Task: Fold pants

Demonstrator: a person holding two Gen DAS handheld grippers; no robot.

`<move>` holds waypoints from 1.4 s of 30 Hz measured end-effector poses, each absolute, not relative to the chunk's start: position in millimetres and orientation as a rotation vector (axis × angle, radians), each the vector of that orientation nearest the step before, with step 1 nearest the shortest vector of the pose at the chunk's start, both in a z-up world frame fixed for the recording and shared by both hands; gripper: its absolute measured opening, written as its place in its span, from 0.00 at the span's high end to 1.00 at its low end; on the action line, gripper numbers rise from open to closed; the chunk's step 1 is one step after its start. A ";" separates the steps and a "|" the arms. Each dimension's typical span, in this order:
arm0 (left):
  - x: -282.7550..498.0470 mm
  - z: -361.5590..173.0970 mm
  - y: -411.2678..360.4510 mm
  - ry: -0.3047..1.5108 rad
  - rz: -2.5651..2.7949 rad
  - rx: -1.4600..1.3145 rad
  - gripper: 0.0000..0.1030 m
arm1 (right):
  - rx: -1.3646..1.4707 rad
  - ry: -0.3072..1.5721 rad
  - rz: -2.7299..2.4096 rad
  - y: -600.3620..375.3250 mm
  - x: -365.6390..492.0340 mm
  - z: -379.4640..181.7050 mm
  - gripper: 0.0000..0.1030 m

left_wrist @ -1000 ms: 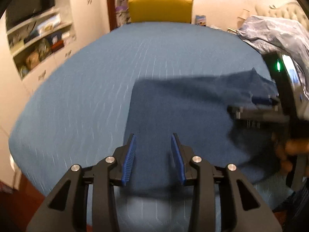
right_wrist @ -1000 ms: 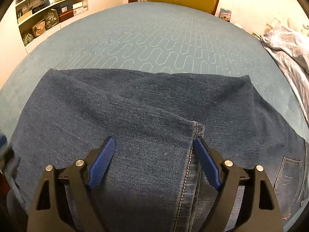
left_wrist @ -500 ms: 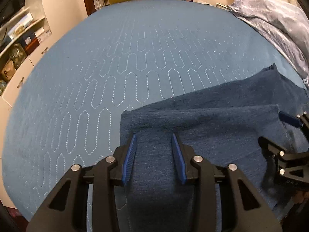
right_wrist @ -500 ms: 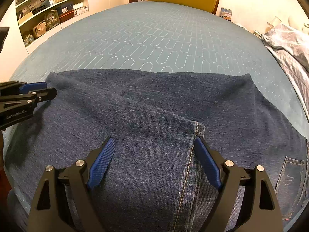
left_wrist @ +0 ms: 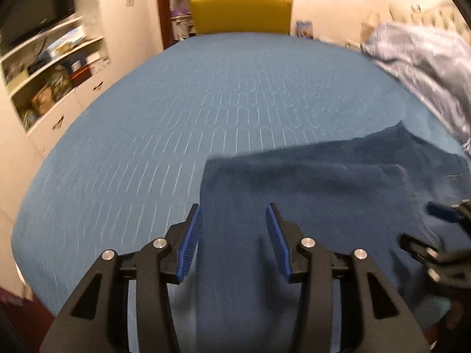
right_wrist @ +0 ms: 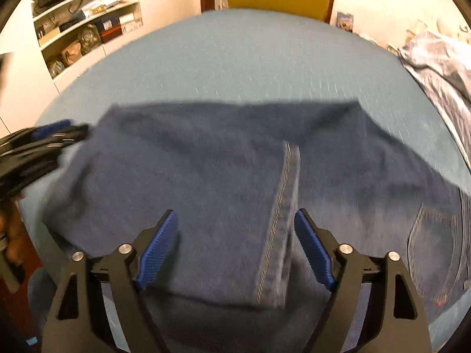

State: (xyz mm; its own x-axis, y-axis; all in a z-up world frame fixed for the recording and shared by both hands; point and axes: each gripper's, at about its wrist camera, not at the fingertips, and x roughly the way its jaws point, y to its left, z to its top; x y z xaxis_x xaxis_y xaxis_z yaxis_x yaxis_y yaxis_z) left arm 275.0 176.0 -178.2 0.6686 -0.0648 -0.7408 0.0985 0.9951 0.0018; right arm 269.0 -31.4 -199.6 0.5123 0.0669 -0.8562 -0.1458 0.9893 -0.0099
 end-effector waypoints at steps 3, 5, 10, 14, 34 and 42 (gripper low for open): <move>241.8 -200.8 187.8 0.891 -0.041 0.009 0.55 | -0.067 1.064 0.122 -40.2 263.3 -212.4 0.28; 224.3 -215.4 196.8 0.904 -0.046 -0.013 0.53 | -0.072 1.050 0.127 -40.9 258.8 -214.8 0.28; 211.2 -203.4 206.2 0.878 -0.019 -0.092 0.43 | -0.056 1.031 0.132 -43.2 253.4 -219.1 0.27; 214.4 -210.4 231.8 0.924 -0.009 -0.255 0.43 | -0.060 1.018 0.137 -46.1 247.9 -221.9 0.27; 202.4 -204.9 267.1 0.916 -0.172 -0.596 0.87 | -0.072 1.026 0.131 -45.3 251.8 -221.3 0.16; 199.5 -207.7 275.8 0.899 -0.172 -0.660 0.81 | -0.095 0.993 0.189 -12.3 274.5 -142.3 0.14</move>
State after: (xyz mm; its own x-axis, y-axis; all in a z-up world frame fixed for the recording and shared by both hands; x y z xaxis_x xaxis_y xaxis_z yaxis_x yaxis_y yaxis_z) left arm 199.5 275.8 -207.7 0.6235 -0.4042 -0.6693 -0.1291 0.7910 -0.5980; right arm 274.5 -12.3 -142.3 0.5312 0.1145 -0.8395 -0.2011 0.9795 0.0063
